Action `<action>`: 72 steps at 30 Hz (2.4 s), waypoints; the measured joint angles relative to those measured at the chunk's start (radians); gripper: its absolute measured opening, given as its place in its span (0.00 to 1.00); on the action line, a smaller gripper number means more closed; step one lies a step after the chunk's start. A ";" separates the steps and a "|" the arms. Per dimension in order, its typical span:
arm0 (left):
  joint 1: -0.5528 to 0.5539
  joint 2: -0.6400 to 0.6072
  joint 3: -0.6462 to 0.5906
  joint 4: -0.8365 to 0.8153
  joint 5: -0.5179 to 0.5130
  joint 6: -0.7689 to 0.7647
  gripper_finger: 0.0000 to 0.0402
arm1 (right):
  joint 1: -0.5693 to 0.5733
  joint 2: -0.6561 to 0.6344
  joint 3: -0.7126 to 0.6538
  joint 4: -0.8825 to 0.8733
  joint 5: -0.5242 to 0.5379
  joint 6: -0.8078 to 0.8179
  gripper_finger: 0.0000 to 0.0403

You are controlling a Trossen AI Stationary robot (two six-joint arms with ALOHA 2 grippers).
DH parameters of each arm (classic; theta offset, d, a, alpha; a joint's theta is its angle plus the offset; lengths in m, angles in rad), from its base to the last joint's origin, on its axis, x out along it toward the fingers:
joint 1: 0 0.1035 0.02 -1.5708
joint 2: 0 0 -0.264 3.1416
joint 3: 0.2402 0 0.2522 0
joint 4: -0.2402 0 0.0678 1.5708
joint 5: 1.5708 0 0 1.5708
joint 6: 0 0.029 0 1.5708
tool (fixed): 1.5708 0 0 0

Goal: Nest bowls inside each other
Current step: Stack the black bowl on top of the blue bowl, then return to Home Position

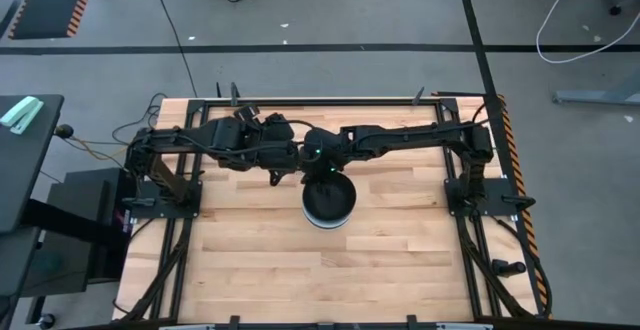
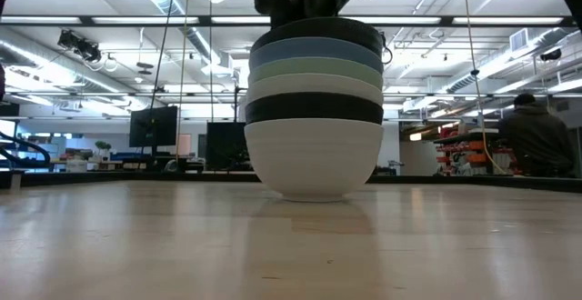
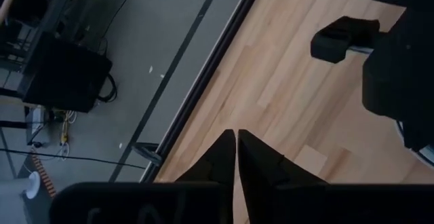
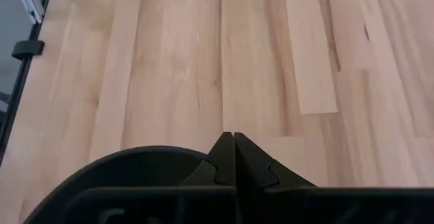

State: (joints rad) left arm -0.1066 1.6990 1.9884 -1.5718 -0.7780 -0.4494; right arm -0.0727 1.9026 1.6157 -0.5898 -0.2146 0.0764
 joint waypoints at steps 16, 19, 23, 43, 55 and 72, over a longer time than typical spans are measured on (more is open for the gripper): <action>-0.001 0.000 0.000 0.001 0.000 -0.003 0.07 | 0.027 -0.159 0.000 -0.092 0.112 0.008 0.02; -0.002 0.000 0.000 0.001 -0.001 0.008 0.08 | 0.042 -0.201 -0.001 -0.093 0.113 0.009 0.03; -0.005 0.000 0.000 0.001 -0.012 0.016 0.08 | 0.070 -0.261 -0.001 -0.094 0.117 0.008 0.03; -0.410 -0.205 0.001 0.041 -0.295 -0.169 0.07 | 0.472 -0.541 -0.002 -0.031 0.452 -0.016 0.03; -0.655 -0.200 0.000 0.032 -0.389 -0.193 0.04 | 0.678 -0.544 -0.002 -0.190 0.476 0.025 0.04; -0.691 -0.200 0.000 0.015 -0.104 -0.232 0.06 | 0.971 -0.537 -0.003 -0.055 0.476 0.132 0.04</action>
State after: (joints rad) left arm -0.7972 1.4994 1.9888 -1.5571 -0.8820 -0.6813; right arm 0.8981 1.3654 1.6123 -0.6449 0.2615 0.2087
